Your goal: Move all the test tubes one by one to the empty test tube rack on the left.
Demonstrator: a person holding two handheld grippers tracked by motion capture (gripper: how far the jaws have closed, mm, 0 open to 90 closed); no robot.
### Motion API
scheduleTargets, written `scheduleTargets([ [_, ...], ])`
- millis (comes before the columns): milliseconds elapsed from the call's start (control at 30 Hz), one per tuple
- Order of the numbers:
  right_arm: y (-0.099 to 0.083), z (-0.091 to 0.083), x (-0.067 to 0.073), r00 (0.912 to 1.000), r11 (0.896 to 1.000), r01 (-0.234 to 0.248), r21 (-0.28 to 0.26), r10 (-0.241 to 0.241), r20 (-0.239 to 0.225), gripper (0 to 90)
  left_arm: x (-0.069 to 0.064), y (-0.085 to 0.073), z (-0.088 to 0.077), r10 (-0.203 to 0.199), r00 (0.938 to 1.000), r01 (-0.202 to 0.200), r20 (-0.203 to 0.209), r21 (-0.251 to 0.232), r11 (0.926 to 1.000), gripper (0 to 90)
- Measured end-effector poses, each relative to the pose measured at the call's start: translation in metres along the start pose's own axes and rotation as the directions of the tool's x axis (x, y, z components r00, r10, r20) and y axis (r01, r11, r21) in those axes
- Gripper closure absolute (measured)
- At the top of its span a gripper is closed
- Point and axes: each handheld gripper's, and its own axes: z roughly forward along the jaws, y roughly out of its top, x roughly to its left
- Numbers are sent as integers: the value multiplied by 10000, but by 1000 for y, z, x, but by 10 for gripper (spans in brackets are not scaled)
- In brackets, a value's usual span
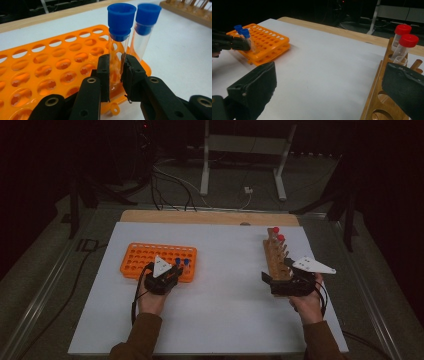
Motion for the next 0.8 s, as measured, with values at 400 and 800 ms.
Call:
scheduleTargets([
  [400,1,-1,-1,10000,10000,-25,-19,26,32,1,1,-1,0,-75,10000,76,-36,176,9998,727],
  [800,5,-5,-5,9998,10000,63,-30,-62,171,1,5,0,-24,-874,9950,912,490,-805,9926,481],
])
